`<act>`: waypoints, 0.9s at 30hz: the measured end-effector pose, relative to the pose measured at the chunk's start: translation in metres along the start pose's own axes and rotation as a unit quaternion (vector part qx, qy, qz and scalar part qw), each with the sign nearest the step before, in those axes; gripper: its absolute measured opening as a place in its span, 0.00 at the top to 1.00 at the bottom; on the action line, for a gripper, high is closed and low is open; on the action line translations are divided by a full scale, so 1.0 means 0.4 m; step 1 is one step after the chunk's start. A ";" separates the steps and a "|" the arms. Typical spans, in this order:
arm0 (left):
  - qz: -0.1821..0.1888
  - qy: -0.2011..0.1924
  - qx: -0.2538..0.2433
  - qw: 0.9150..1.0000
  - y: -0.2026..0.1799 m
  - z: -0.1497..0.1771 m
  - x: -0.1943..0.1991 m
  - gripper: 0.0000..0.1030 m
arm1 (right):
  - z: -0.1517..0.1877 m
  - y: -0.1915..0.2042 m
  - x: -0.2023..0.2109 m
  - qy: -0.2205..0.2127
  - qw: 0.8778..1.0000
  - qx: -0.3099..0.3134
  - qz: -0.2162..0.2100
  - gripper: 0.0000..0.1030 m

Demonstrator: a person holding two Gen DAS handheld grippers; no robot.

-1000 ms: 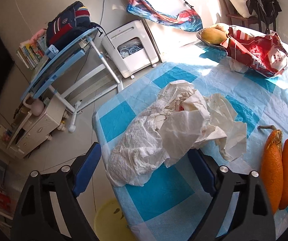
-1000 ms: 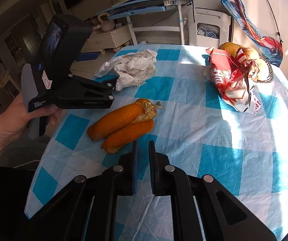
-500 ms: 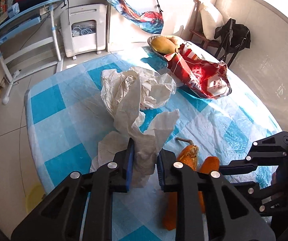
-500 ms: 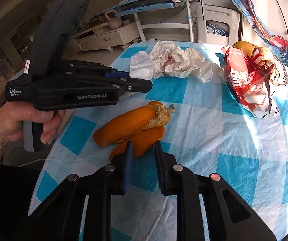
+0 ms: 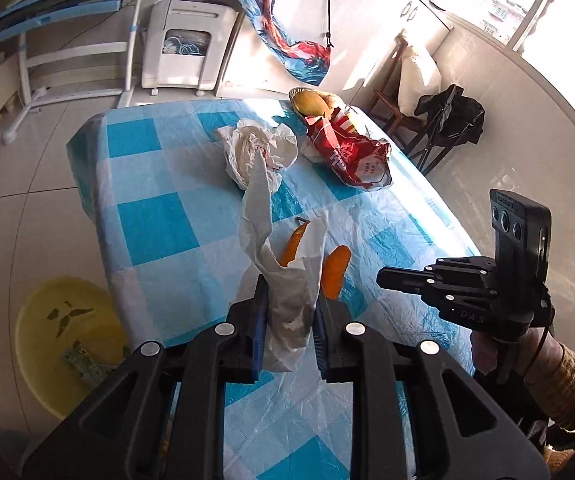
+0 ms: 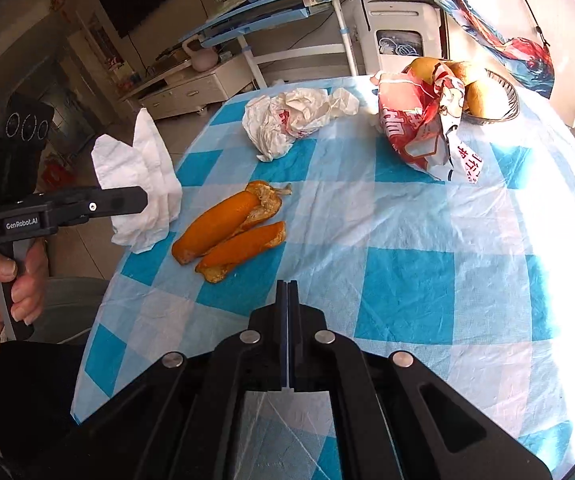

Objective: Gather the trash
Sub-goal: 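Grasp the white plastic bag with the left tool while the right tool grasps an orange peel, then lift the bag with the left tool while the right tool lifts the orange peel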

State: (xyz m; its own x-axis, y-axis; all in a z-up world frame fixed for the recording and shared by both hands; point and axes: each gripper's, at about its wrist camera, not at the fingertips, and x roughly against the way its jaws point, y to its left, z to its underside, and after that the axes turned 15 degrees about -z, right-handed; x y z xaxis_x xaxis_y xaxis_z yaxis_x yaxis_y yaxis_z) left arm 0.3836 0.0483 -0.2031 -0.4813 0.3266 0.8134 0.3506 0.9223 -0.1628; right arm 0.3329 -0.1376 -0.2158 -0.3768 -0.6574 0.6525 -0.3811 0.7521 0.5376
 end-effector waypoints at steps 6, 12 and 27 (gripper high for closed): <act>0.031 -0.001 0.020 0.999 -0.017 0.073 0.063 0.81 | -0.039 0.045 -0.074 -0.009 1.000 -0.006 -0.002 0.59; 0.010 0.048 0.021 0.999 -0.031 0.110 -0.003 0.81 | -0.043 0.085 -0.121 0.007 0.998 0.036 0.056 0.68; -0.038 0.046 0.026 0.998 -0.050 0.126 -0.024 0.57 | 0.107 0.070 0.036 0.103 0.986 0.097 0.094 0.83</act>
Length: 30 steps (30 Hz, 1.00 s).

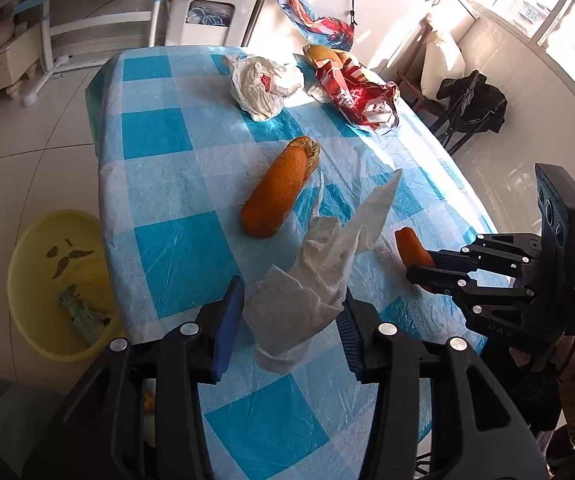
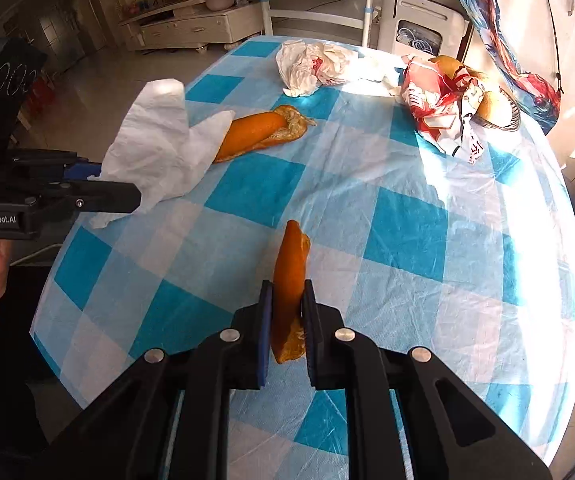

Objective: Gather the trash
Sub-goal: 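Lift the bag with the left tool while the right tool lifts the orange peel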

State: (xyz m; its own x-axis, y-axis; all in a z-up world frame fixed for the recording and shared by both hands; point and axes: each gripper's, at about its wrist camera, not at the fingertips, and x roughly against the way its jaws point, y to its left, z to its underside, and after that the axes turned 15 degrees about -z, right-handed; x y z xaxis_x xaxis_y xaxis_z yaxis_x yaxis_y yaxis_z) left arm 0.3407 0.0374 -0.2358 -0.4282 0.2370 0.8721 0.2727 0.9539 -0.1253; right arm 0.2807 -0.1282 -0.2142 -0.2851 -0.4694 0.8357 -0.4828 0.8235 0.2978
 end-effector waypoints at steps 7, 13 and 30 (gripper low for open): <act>-0.031 -0.013 -0.003 0.999 -0.009 -0.012 -0.006 0.55 | 0.011 -0.001 -0.008 -0.034 0.999 -0.022 -0.005 0.61; -0.059 -0.020 -0.018 0.998 -0.025 -0.028 -0.018 0.45 | 0.013 0.023 -0.020 -0.026 1.000 0.007 0.015 0.60; -0.080 0.001 -0.099 0.992 -0.094 -0.021 -0.048 0.89 | 0.032 0.014 -0.007 -0.030 0.999 0.014 0.018 0.67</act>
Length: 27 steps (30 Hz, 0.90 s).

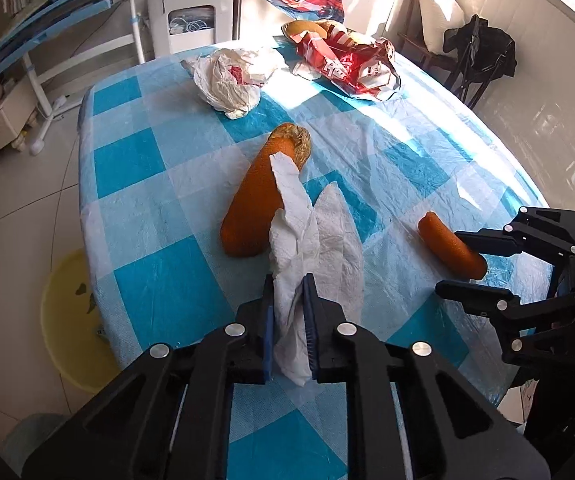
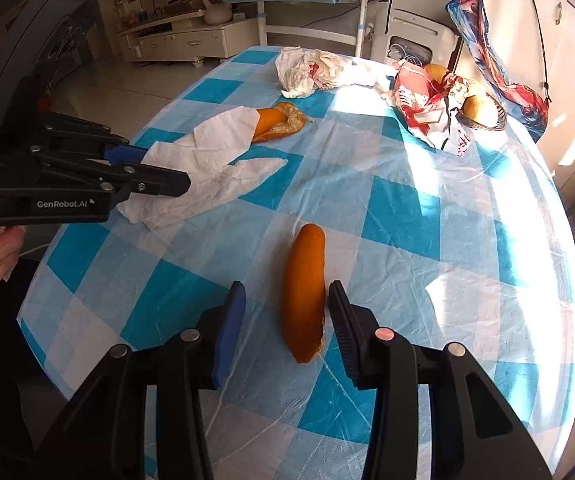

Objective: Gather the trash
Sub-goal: 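Lift the bag with the left tool while the right tool lifts the orange peel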

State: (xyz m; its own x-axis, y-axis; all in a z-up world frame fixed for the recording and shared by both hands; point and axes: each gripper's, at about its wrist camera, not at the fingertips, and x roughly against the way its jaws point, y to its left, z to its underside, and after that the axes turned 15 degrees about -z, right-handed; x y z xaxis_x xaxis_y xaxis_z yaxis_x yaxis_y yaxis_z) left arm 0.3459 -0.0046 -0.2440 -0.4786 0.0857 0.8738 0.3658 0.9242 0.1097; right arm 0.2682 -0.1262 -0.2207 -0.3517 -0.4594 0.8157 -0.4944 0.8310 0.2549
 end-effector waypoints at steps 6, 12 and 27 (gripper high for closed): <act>0.006 -0.021 -0.003 1.000 0.005 0.008 0.040 0.92 | 0.002 0.008 0.002 0.002 1.000 0.009 0.007 0.77; 0.000 -0.012 -0.013 1.000 0.002 0.010 0.036 0.56 | 0.004 -0.011 0.010 0.003 1.000 -0.007 0.010 0.64; -0.027 -0.017 -0.063 0.997 -0.053 0.021 0.015 0.70 | 0.005 -0.007 0.010 0.009 1.000 0.006 0.010 0.79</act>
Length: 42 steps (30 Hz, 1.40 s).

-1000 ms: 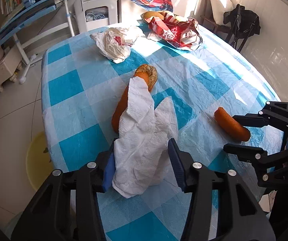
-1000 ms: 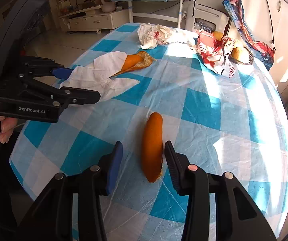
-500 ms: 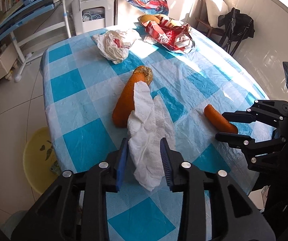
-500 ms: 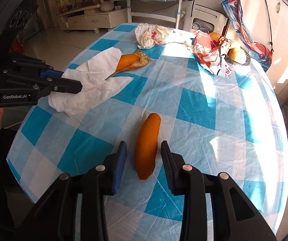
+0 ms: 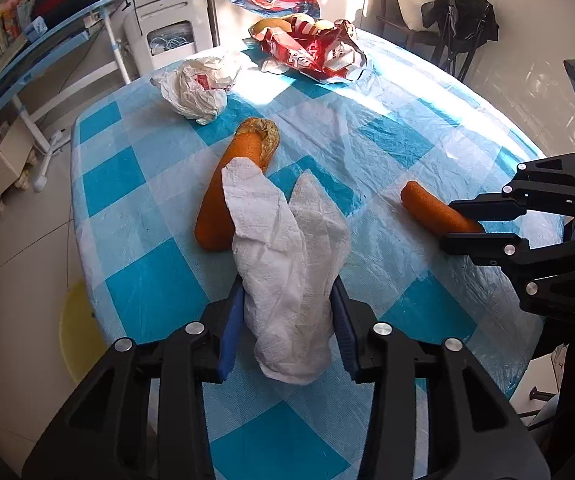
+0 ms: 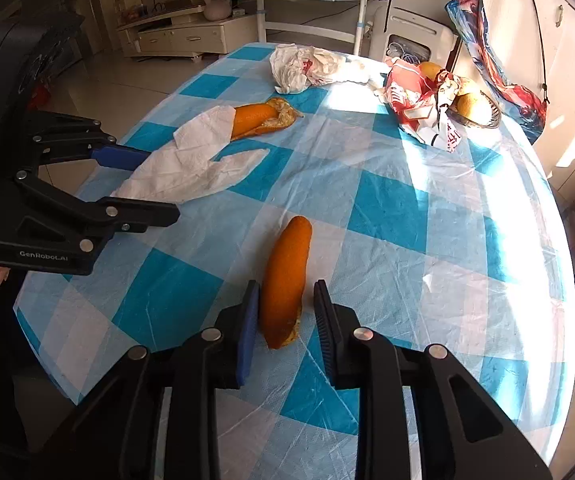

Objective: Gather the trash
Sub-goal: 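Lift the bag with the left tool while the right tool lifts the orange peel, then carry the bag and peel over the yellow bucket and open both tools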

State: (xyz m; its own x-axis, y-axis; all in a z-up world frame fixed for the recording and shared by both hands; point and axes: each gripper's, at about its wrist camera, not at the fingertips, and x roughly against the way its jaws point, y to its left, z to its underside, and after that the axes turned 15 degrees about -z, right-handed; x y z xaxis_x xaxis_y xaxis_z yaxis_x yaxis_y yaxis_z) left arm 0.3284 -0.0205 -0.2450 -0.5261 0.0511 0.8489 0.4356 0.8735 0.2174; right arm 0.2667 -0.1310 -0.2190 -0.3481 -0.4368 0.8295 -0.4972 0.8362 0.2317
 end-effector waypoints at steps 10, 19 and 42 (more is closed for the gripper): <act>-0.022 -0.057 0.010 0.998 0.011 -0.017 0.058 0.90 | -0.011 0.004 0.017 -0.025 1.000 0.000 0.011 0.83; -0.068 -0.094 0.023 0.993 0.035 -0.036 0.095 0.90 | -0.030 0.015 0.020 -0.045 0.999 0.000 0.010 0.83; -0.068 -0.057 0.214 0.973 0.344 0.025 0.094 0.90 | -0.122 0.184 0.010 -0.119 0.990 0.052 -0.057 0.83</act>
State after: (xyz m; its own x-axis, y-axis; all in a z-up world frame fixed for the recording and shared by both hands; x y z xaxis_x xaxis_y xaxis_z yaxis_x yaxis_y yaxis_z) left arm 0.3611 0.1064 -0.1878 -0.6452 -0.0471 0.7625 0.0258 0.9962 0.0833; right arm 0.2674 -0.0552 -0.1739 -0.4552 -0.6029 0.6552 -0.6195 0.7430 0.2532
